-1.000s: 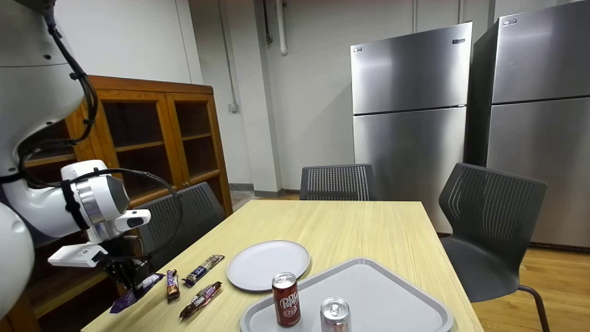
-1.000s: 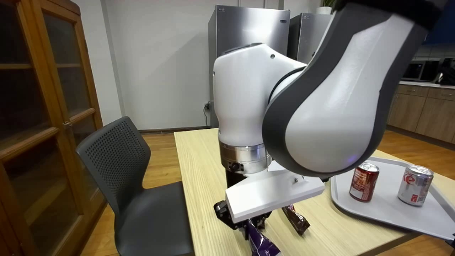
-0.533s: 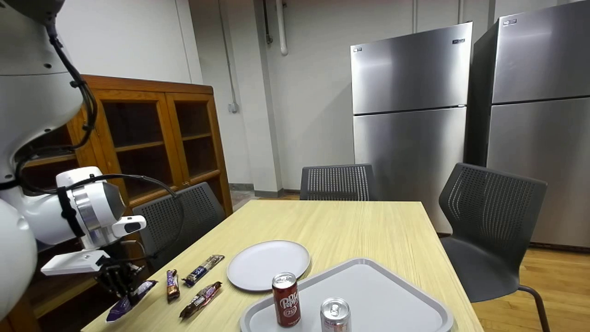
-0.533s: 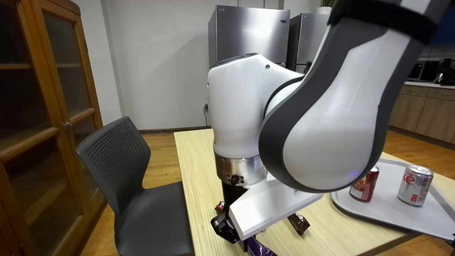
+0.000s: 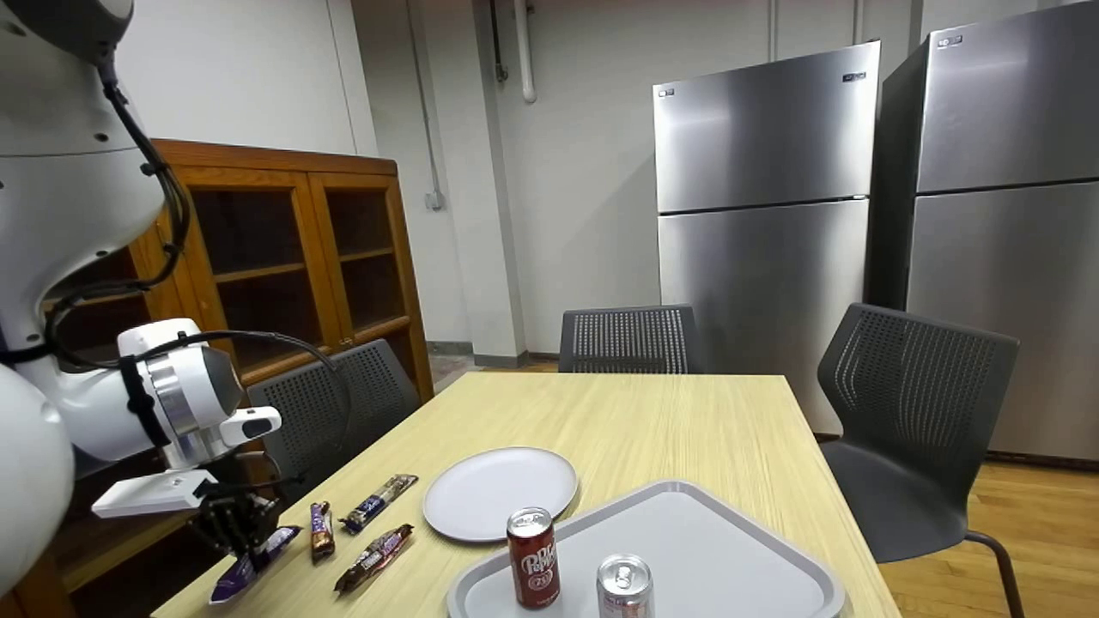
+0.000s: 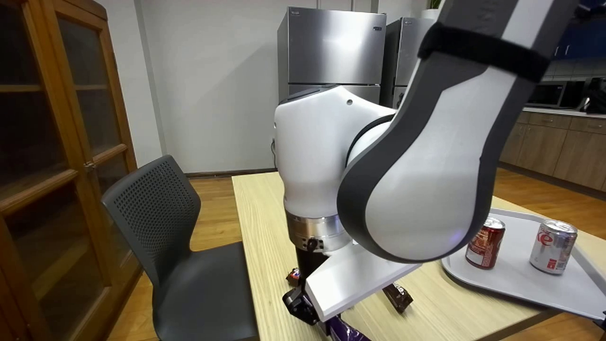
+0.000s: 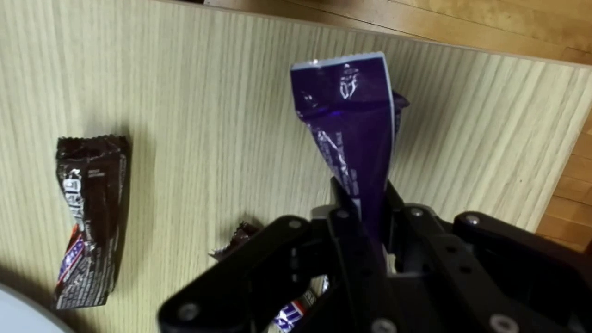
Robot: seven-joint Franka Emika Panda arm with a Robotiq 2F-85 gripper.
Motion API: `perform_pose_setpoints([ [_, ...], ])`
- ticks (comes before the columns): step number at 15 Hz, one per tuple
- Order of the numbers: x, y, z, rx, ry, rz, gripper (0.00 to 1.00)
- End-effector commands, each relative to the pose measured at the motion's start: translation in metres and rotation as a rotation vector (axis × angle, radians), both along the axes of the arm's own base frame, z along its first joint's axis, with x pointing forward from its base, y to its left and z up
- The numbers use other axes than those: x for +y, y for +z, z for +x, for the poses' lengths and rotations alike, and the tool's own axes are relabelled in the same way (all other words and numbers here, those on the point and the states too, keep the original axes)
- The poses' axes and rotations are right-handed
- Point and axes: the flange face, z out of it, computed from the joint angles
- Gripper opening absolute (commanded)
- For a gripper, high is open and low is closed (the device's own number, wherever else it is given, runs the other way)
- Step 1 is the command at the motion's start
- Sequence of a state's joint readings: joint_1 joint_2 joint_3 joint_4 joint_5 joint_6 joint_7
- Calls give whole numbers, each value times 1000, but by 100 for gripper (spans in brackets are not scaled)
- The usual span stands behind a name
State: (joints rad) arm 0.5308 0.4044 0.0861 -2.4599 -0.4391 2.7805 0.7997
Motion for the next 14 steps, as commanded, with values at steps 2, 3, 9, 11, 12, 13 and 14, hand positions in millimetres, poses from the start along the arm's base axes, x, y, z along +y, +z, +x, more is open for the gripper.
perform_pose_setpoints([
  [2,5,0,6,-12,21,-5,43],
  [3,6,2,6,-10,15,-5,50],
  [9,1,21,6,5,-50,-32,93],
  [11,-3,29,10,9,-88,-35,100],
  [12,-5,34,12,12,-112,-36,100],
  [13,-7,40,15,15,-145,-48,100],
  [14,-10,46,18,20,-180,-56,100],
])
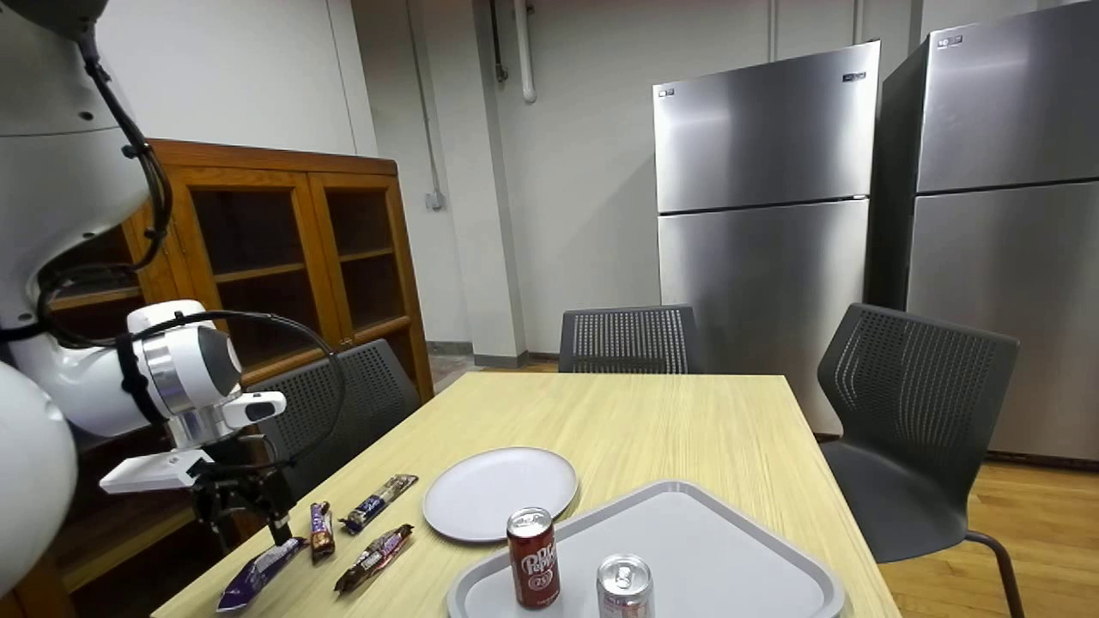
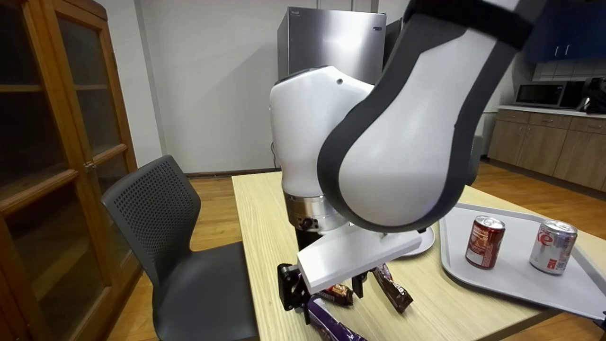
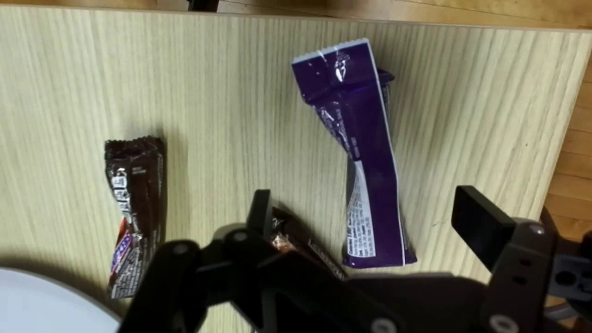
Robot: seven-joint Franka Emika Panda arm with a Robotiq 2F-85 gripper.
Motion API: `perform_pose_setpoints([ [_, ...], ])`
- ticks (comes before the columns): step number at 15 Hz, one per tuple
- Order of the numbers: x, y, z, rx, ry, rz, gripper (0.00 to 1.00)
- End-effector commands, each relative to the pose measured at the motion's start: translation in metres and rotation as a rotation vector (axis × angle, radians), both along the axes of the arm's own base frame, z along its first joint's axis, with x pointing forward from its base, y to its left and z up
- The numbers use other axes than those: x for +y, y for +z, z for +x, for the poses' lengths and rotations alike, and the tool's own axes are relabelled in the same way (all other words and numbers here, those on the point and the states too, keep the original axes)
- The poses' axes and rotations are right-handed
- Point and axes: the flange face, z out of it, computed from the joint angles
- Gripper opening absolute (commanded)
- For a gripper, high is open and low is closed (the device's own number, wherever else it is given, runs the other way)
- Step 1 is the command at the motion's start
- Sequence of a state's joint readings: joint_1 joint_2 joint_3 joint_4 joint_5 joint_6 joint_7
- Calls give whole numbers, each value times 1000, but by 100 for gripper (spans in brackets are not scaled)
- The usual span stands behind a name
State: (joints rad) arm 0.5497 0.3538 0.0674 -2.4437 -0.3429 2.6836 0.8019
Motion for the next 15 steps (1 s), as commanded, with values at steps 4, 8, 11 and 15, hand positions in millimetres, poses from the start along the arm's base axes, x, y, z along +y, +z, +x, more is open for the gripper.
perform_pose_setpoints([
  [4,-28,48,22,21,-211,-51,100],
  [8,-56,70,38,26,-372,-74,100],
  [11,-80,80,49,32,-491,-74,100],
  [15,-115,88,59,41,-652,-47,100],
])
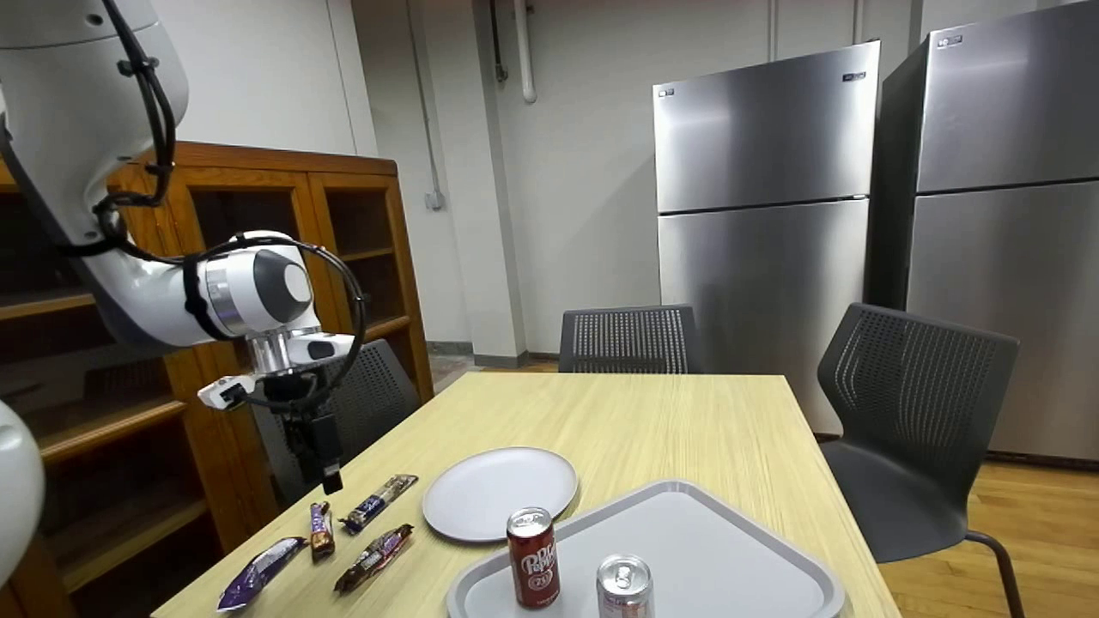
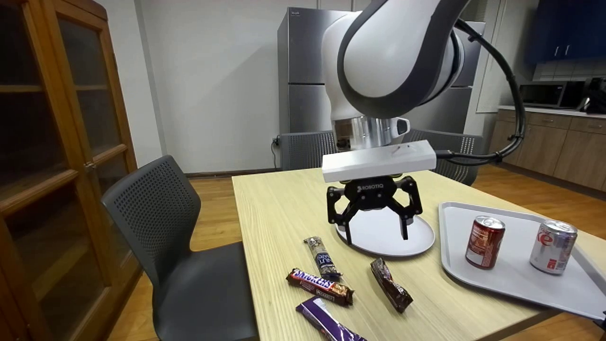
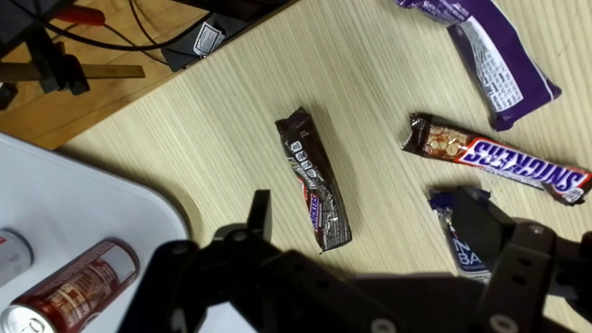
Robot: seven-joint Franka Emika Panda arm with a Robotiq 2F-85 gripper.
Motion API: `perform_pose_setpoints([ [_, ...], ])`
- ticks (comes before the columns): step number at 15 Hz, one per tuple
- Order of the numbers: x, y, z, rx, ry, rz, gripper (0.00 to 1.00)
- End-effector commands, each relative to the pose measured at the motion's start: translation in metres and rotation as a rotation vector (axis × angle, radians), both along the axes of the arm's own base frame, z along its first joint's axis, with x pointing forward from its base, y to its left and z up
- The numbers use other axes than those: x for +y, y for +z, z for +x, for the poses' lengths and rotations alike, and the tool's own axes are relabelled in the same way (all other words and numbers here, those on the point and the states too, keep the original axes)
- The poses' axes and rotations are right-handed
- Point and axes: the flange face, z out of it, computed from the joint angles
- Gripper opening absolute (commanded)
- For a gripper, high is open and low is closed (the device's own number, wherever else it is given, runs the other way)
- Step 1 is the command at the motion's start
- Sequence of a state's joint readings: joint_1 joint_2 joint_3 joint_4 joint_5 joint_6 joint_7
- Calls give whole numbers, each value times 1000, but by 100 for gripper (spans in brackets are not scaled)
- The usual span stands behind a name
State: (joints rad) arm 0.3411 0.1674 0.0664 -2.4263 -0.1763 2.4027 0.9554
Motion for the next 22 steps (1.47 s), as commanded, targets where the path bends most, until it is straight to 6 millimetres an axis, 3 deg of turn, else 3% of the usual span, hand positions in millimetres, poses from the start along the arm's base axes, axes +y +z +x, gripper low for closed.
perform_pose_setpoints([
  [1,-28,17,3,3,-153,2,100],
  [6,-71,24,5,-11,-321,-10,100],
  [18,-165,39,-10,-24,-622,-68,100],
  [22,-165,29,-1,-19,-606,-51,100],
])
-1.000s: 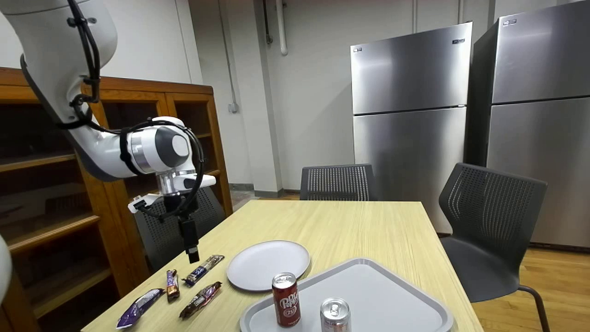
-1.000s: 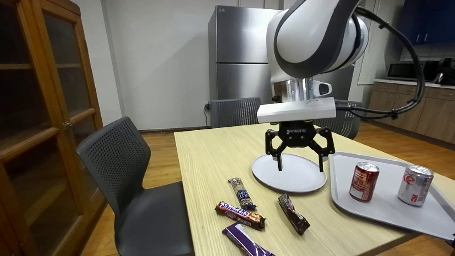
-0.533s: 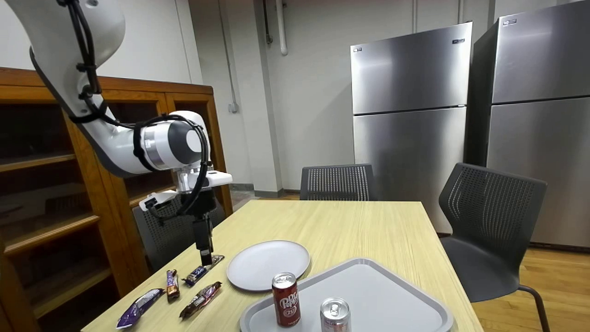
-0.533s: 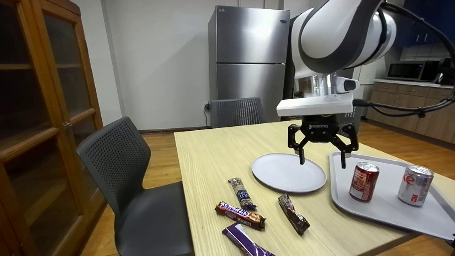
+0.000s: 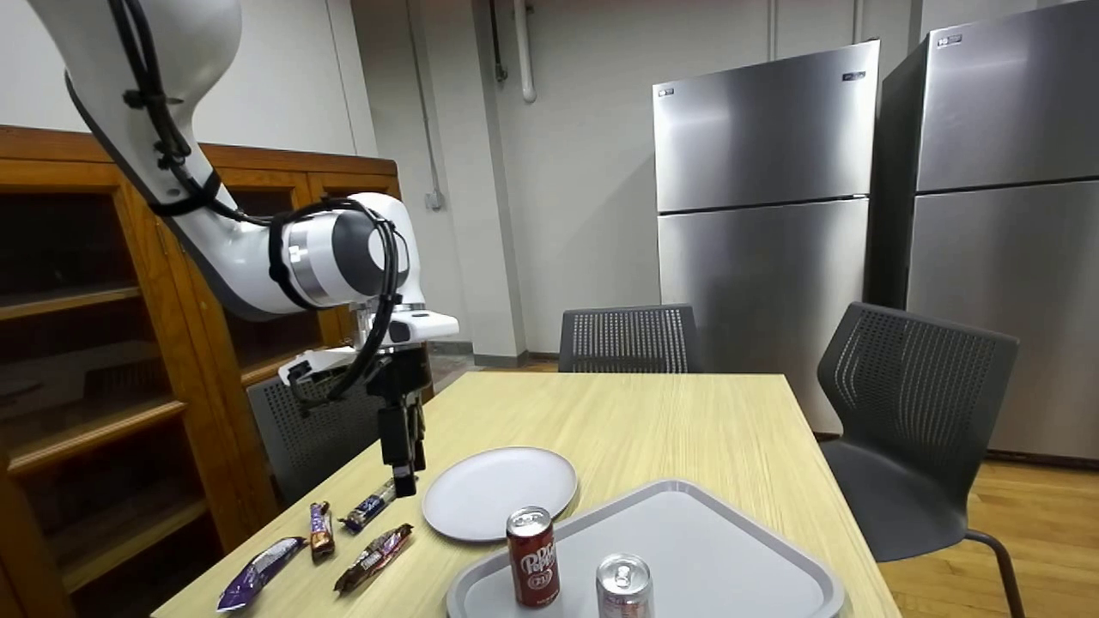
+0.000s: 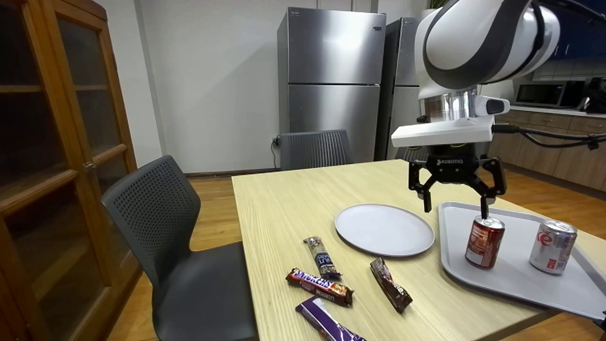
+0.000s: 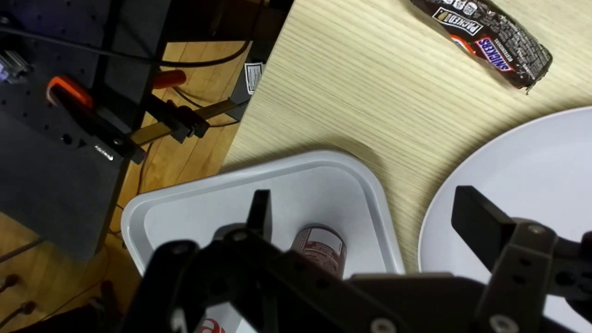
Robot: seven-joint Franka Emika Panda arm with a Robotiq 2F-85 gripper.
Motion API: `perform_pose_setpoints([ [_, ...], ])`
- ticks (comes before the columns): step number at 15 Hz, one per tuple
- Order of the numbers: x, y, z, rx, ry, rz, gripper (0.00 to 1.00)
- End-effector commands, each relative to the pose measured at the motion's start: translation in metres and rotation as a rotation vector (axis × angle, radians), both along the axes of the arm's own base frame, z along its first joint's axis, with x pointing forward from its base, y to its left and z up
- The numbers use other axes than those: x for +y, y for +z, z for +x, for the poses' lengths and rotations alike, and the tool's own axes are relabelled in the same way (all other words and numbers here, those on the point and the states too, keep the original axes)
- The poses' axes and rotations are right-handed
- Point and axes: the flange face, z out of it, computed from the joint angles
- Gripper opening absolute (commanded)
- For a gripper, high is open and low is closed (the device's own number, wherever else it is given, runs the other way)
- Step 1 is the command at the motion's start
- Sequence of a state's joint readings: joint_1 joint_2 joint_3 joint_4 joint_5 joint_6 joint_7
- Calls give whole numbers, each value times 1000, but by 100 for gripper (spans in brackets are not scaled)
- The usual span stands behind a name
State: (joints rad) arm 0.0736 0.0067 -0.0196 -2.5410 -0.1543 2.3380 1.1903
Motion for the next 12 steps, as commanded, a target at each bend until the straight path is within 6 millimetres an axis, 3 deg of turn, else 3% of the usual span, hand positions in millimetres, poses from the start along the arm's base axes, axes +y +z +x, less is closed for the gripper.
perform_pose_setpoints([
  [1,0,0,0,2,1,0,100],
  [7,3,-2,0,6,7,0,100],
  [12,-21,15,-4,-20,-10,19,100],
])
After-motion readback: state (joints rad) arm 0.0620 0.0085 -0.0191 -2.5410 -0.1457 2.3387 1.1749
